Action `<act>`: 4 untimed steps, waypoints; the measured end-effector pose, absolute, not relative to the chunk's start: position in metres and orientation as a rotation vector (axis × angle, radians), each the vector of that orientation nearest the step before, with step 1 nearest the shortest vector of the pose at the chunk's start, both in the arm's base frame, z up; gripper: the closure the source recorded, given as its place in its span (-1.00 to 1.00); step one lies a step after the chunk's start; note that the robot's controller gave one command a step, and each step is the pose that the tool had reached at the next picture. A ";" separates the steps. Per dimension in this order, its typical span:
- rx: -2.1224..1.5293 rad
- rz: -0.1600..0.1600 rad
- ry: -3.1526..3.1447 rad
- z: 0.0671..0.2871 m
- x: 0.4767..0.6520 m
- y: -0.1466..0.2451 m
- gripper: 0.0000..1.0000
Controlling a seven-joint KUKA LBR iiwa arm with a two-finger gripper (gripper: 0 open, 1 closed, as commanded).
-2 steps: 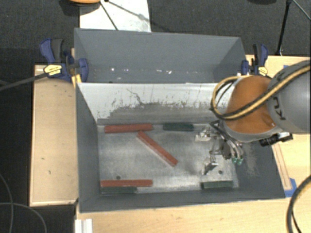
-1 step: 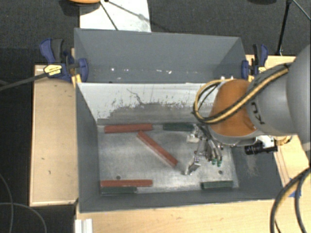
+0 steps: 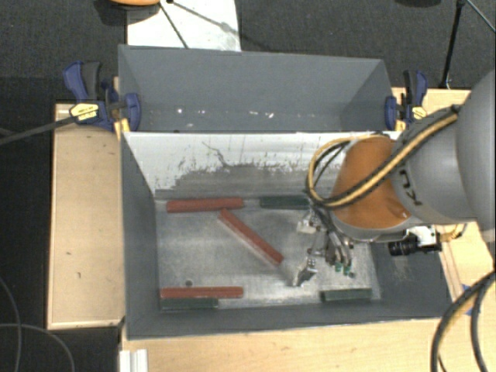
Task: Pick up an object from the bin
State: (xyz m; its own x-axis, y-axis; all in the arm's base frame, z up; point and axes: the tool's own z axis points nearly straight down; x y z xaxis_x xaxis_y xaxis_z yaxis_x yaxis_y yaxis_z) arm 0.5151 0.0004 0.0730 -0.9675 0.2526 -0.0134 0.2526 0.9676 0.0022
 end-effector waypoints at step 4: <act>0.956 0.006 2.975 0.075 0.510 0.050 1.00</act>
Offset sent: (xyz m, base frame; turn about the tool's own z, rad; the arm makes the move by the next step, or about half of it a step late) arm 0.0000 0.0000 0.0000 0.0000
